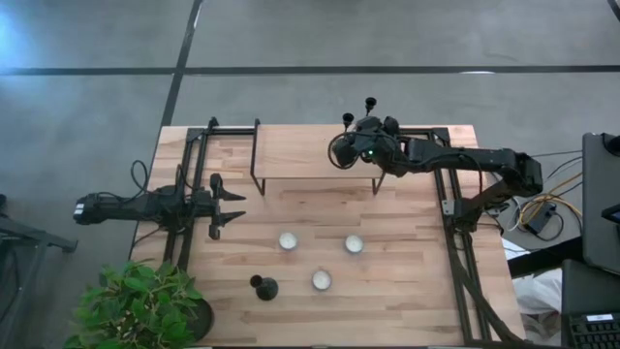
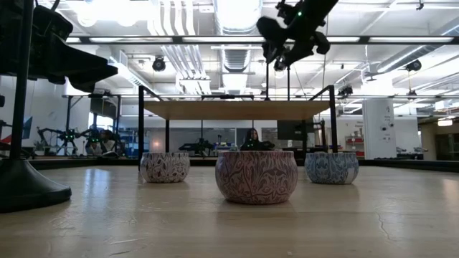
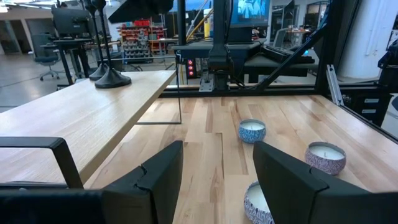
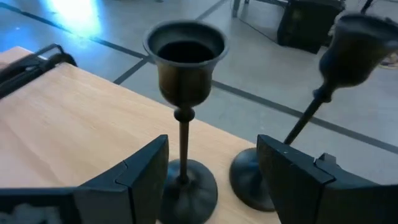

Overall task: Pick & Place candle stick holders
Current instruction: Put the black candle holder on the shelf

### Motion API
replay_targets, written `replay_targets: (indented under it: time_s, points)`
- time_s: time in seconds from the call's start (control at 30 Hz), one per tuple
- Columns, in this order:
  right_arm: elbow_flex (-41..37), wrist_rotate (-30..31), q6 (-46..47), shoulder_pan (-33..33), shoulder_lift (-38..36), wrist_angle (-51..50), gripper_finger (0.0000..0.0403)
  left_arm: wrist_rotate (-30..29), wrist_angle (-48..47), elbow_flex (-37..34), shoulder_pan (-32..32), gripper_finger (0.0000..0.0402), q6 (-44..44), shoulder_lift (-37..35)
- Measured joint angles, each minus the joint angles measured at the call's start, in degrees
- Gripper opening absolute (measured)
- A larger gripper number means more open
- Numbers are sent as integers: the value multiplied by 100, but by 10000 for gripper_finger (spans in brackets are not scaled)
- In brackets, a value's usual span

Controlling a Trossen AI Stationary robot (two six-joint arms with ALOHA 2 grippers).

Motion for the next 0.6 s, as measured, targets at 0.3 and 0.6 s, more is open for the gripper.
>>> replay_targets:
  time_s: [0.3,0.6]
  points:
    - [-39,-575,18,110,-574,-641,230,0,0,0,-1,202,0,1]
    - [-50,-1111,200,758,-1375,-1379,225,0,0,0,-2,202,0,-1]
